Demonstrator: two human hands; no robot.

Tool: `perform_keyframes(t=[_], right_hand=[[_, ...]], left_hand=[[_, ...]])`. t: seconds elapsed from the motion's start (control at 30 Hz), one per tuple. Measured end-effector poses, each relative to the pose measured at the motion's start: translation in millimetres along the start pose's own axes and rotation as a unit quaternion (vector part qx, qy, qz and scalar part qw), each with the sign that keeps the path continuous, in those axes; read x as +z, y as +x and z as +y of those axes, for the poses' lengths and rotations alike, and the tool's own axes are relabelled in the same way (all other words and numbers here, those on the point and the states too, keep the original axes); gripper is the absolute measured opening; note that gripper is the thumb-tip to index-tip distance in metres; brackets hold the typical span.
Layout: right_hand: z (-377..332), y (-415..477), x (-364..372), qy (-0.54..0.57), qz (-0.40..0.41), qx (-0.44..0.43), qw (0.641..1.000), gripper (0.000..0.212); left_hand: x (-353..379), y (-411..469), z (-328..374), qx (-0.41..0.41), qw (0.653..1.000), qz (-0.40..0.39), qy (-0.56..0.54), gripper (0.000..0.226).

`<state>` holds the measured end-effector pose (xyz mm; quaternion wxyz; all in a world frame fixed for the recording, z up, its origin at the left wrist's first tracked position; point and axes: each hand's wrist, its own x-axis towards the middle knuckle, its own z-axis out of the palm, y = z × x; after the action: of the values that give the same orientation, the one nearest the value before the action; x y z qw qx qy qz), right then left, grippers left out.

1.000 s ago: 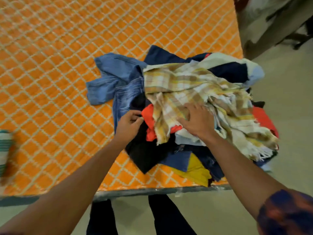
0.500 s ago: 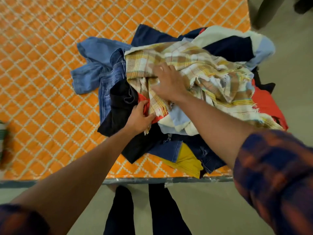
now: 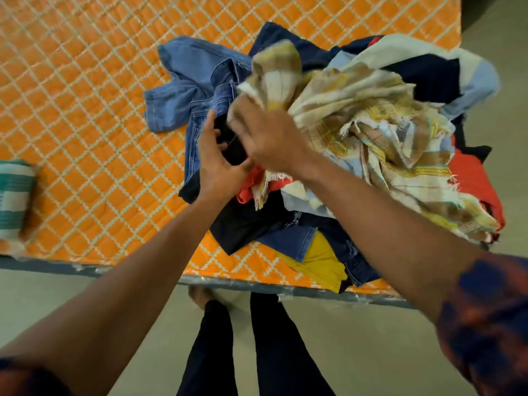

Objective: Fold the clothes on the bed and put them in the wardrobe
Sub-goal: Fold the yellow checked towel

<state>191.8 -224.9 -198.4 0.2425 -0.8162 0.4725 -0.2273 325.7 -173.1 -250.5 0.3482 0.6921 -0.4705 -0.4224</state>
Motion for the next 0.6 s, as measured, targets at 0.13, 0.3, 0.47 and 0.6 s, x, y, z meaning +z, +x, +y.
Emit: perform_keyframes(t=[0.13,0.3,0.47,0.6], right_hand=[[-78,-36,30,0.115,-0.075,-0.035,0.99,0.008],[-83,-65,44,0.209,-0.133,0.083,0.965,0.024],[-66,-98,72,0.09,-0.078,0.161,0.98,0.043],[-75,-100,80,0.037,-0.106,0.117,0.987,0.065]], left_hand=[[-43,-31,-17,0.045,0.997,-0.056,0.036,0.068],[-116,-84,-37,0.087,0.983,0.01,0.159,0.015],[-145,-123,-50,0.035,0.989,0.049,0.135,0.018],[-146,-135,-54,0.013,0.991,0.084,0.101,0.025]])
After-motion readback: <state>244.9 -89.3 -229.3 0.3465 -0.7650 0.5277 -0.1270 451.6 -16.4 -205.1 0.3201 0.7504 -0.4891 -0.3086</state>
